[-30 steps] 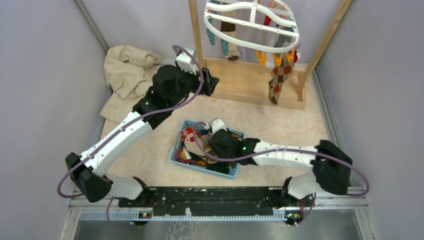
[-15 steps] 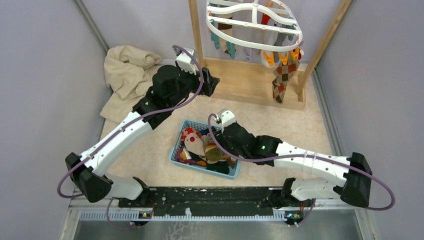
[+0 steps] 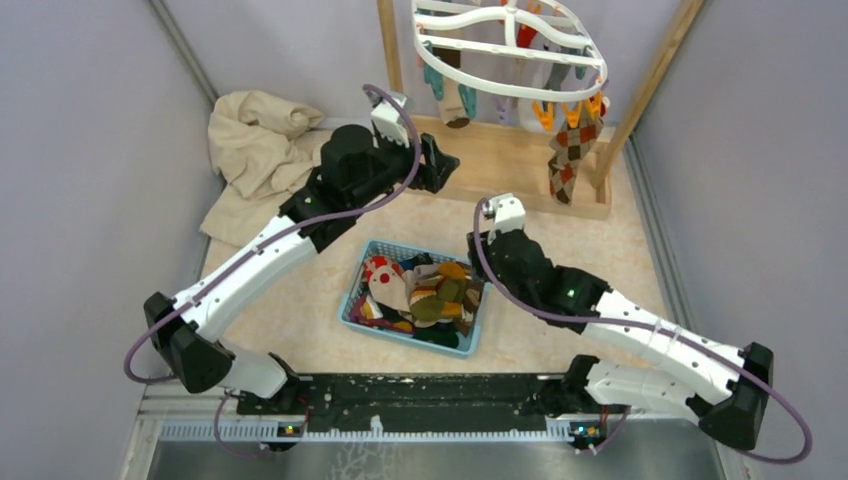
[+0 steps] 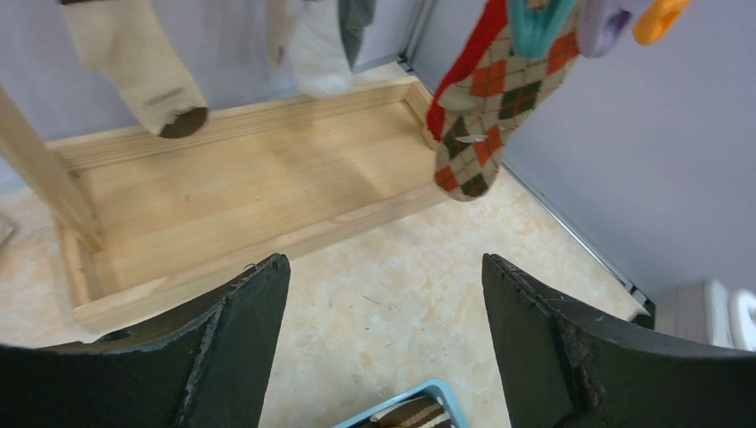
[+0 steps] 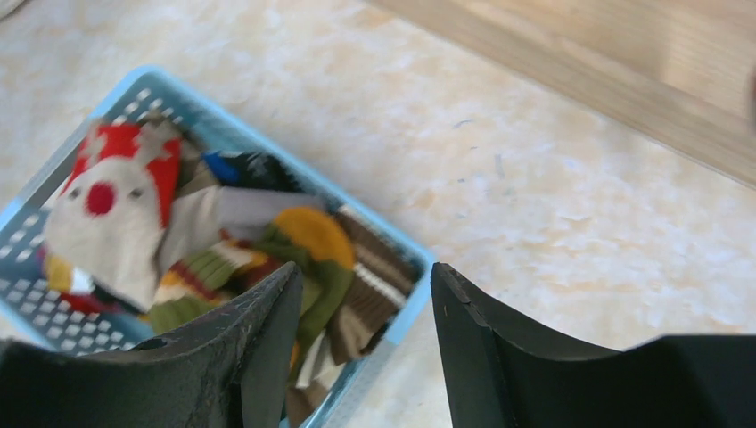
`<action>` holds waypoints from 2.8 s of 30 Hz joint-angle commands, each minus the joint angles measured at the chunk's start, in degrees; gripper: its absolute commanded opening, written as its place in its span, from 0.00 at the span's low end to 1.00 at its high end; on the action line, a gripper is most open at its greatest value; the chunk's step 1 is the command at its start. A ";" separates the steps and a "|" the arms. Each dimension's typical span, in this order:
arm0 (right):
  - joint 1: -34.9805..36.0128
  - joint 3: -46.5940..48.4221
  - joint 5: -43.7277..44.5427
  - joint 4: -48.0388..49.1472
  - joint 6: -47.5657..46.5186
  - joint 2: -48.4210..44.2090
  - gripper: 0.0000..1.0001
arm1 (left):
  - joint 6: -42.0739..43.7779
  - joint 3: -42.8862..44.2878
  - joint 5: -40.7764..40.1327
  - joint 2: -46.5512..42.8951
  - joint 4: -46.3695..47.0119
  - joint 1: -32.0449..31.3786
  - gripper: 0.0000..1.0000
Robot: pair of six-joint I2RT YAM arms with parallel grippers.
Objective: Remove the socks clipped to the hanger
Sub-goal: Place the sock in the bin, then adjust the hanger on the clothesline.
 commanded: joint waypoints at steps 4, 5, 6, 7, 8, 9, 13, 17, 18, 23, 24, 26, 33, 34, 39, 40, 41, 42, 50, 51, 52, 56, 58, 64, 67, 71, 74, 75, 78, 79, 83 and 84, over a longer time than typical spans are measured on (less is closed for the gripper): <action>-17.58 4.99 -4.40 4.87 -2.21 -4.09 0.56 | -0.82 2.46 1.43 2.90 1.13 -3.99 0.85; -20.74 5.19 -6.19 6.17 -2.35 -4.88 0.56 | -0.90 2.25 1.43 2.82 1.20 -4.15 0.85; -23.53 5.37 -8.02 7.45 -2.49 -5.43 0.55 | -0.92 1.88 1.43 2.74 1.23 -4.15 0.85; -26.53 5.63 -10.18 8.72 -2.54 -5.74 0.55 | -1.00 1.54 1.43 2.50 1.23 -4.27 0.85; -29.43 5.94 -12.42 9.87 -2.53 -5.71 0.55 | -0.94 1.17 1.43 2.17 1.28 -4.26 0.85; -32.38 6.55 -15.67 10.90 -2.40 -5.37 0.54 | -0.92 0.87 -0.17 1.87 1.26 -4.25 0.85; -42.43 9.47 -27.29 14.82 -0.79 -2.09 0.52 | -0.58 -0.21 -1.08 0.64 0.76 -4.24 0.85; -46.89 12.29 -33.33 19.06 -0.87 0.21 0.52 | -0.33 -1.69 -1.51 -0.44 0.80 -4.28 0.86; -47.39 13.18 -33.25 19.63 -1.31 0.65 0.52 | -0.31 -2.03 -1.54 -0.72 0.78 -4.24 0.86; -54.32 17.66 -38.35 24.04 0.98 3.81 0.53 | -0.22 -3.33 -1.47 -1.46 0.89 -4.24 0.86; -55.50 18.29 -39.43 24.72 1.52 4.62 0.53 | -0.14 -3.47 -1.47 -1.77 0.87 -4.26 0.86; -57.37 19.35 -40.84 27.01 2.20 6.34 0.53 | 0.08 -3.76 -1.51 -2.15 0.93 -4.24 0.86; -63.36 19.98 -49.85 36.70 6.96 12.71 0.51 | 0.74 -4.64 -1.99 -2.82 1.02 -4.17 0.87; -63.62 19.74 -51.65 38.66 7.61 13.44 0.50 | 0.81 -4.71 -1.99 -2.88 0.96 -4.15 0.87; -63.76 18.80 -57.15 44.78 9.02 14.20 0.47 | 1.10 -5.20 -2.31 -2.96 1.01 -4.16 0.87; -63.76 18.53 -57.84 45.81 9.17 13.98 0.47 | 1.10 -5.30 -2.30 -2.93 1.11 -4.15 0.87; -63.76 18.49 -57.98 46.33 9.38 13.76 0.48 | 1.10 -5.30 -2.26 -2.79 1.16 -4.19 0.87; -63.76 18.61 -58.32 46.78 9.41 13.67 0.48 | 1.10 -5.26 -2.11 -2.69 1.20 -4.16 0.87; -63.76 20.75 -59.14 46.81 9.35 13.02 0.48 | 0.93 -5.13 -1.69 -2.15 1.41 -4.20 0.87; -63.76 21.04 -59.11 46.48 9.38 13.20 0.46 | 0.88 -5.02 -1.58 -2.13 1.43 -4.20 0.87; -63.76 21.23 -58.95 46.21 9.34 13.30 0.45 | 0.84 -5.07 -1.51 -2.09 1.44 -4.16 0.87; -63.76 20.94 -58.58 46.24 9.09 13.20 0.32 | 0.75 -5.17 -1.55 -2.17 1.28 -4.19 0.87; -63.76 20.91 -58.81 46.56 8.98 13.17 0.22 | 0.84 -5.10 -1.55 -2.18 1.28 -4.15 0.87; -63.31 21.16 -59.10 45.37 7.62 12.62 0.11 | 0.75 -5.02 -1.45 -2.09 1.30 -4.20 0.87; -59.93 22.61 -55.28 40.02 1.38 11.82 0.10 | 0.66 -5.01 -1.29 -2.04 1.35 -4.19 0.87; -54.28 24.11 -51.13 35.39 -4.10 11.61 0.09 | 0.66 -4.82 -1.25 -2.07 1.19 -4.15 0.87; -53.00 23.78 -50.18 34.66 -4.88 11.25 0.09 | 0.79 -4.67 -1.44 -2.34 0.84 -4.17 0.87; -52.52 23.71 -49.93 34.43 -5.19 11.16 0.09 | 0.88 -4.69 -1.53 -2.41 0.71 -4.15 0.87; -50.85 23.65 -48.96 33.27 -6.72 11.13 0.08 | 1.01 -4.72 -1.77 -2.63 0.42 -4.16 0.87; -50.11 23.83 -48.49 32.99 -7.21 11.13 0.08 | 1.06 -4.73 -1.81 -2.65 0.33 -4.15 0.87; -46.25 25.33 -45.35 30.57 -10.96 11.91 0.08 | 1.01 -4.65 -1.82 -2.71 0.20 -4.15 0.87; -44.67 25.95 -43.84 29.74 -12.23 12.42 0.08 | 1.01 -4.65 -1.82 -2.73 0.16 -4.19 0.87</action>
